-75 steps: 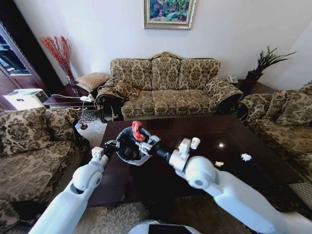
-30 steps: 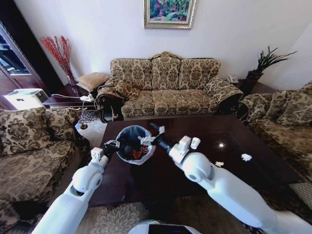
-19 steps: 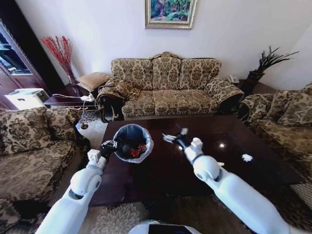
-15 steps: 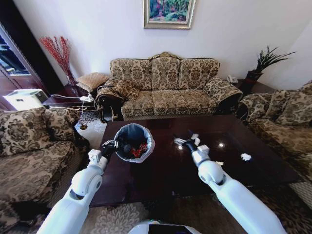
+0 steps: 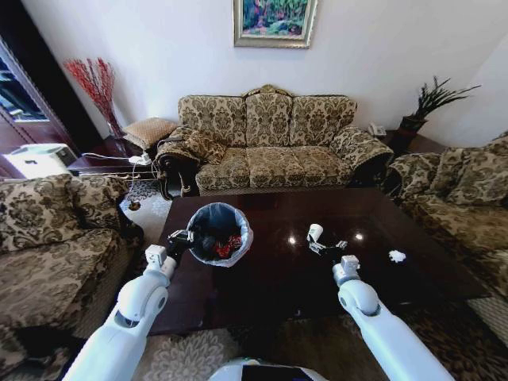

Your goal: Move to the front of the table and place the trash on the table into the trash bin.

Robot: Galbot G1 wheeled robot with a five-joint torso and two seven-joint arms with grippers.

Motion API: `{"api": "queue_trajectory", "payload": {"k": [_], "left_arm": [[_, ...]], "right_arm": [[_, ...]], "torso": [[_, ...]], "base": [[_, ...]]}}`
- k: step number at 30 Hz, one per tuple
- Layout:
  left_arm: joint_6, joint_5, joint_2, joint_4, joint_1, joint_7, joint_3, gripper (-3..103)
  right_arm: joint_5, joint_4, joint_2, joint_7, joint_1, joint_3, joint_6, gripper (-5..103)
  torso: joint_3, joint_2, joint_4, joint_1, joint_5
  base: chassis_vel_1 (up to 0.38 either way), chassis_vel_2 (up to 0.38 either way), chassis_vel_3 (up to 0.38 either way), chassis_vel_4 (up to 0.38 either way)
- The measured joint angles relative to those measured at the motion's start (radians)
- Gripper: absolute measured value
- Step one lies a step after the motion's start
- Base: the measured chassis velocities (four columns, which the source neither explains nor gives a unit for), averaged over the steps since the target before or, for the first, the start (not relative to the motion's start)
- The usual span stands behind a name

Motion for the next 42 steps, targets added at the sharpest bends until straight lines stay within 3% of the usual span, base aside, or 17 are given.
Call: {"api": "queue_trajectory", "payload": {"k": [5,10,17,25,31,34,37,42], "left_arm": [[-0.002,0.000,0.003,-0.002,0.002,0.001,-0.006,3],[-0.003,0.000,0.000,-0.004,0.005,0.000,-0.009,3],[-0.006,0.004,-0.003,-0.009,0.008,0.001,-0.009,3],[-0.007,0.010,-0.013,-0.013,0.014,0.001,-0.008,3],[-0.008,0.013,-0.015,-0.014,0.015,0.002,-0.002,3],[-0.008,0.014,-0.014,-0.013,0.016,0.002,-0.001,3],[-0.008,0.019,-0.015,-0.012,0.028,-0.001,-0.003,3],[-0.008,0.022,-0.015,-0.016,0.048,-0.004,-0.017,3]], "right_arm": [[0.007,-0.043,0.047,0.023,0.020,0.000,-0.011,100],[0.010,-0.050,0.056,0.012,0.019,0.007,-0.028,100],[0.009,-0.056,0.059,0.004,0.015,0.017,-0.038,100],[-0.001,-0.079,0.061,-0.002,0.021,0.010,-0.031,100],[0.059,-0.177,0.095,-0.004,0.094,-0.004,-0.026,100],[0.088,-0.245,0.118,-0.019,0.139,-0.022,-0.019,100],[0.092,-0.387,0.169,-0.082,0.225,-0.070,0.048,100],[0.085,-0.519,0.235,-0.121,0.317,-0.097,0.106,100]], "torso": [[0.000,0.000,-0.0006,0.000,-0.0001],[0.000,0.000,0.0006,0.000,-0.0007],[0.000,0.000,-0.0005,0.000,-0.0003],[0.000,0.000,0.0000,0.000,-0.0007],[0.000,0.000,-0.0005,0.000,-0.0001],[0.000,0.000,-0.0010,0.000,-0.0003],[0.000,0.000,0.0002,0.000,-0.0006],[0.000,0.000,0.0006,0.000,-0.0006]], "base": [[-0.069,-0.050,0.034,0.031],[0.000,0.000,0.000,0.000],[0.000,0.000,0.000,0.000],[-0.062,-0.060,0.065,0.059],[-0.091,-0.101,0.088,0.090],[-0.076,-0.046,0.024,0.024],[0.000,0.000,0.000,0.000],[0.000,0.000,0.000,0.000]]}}
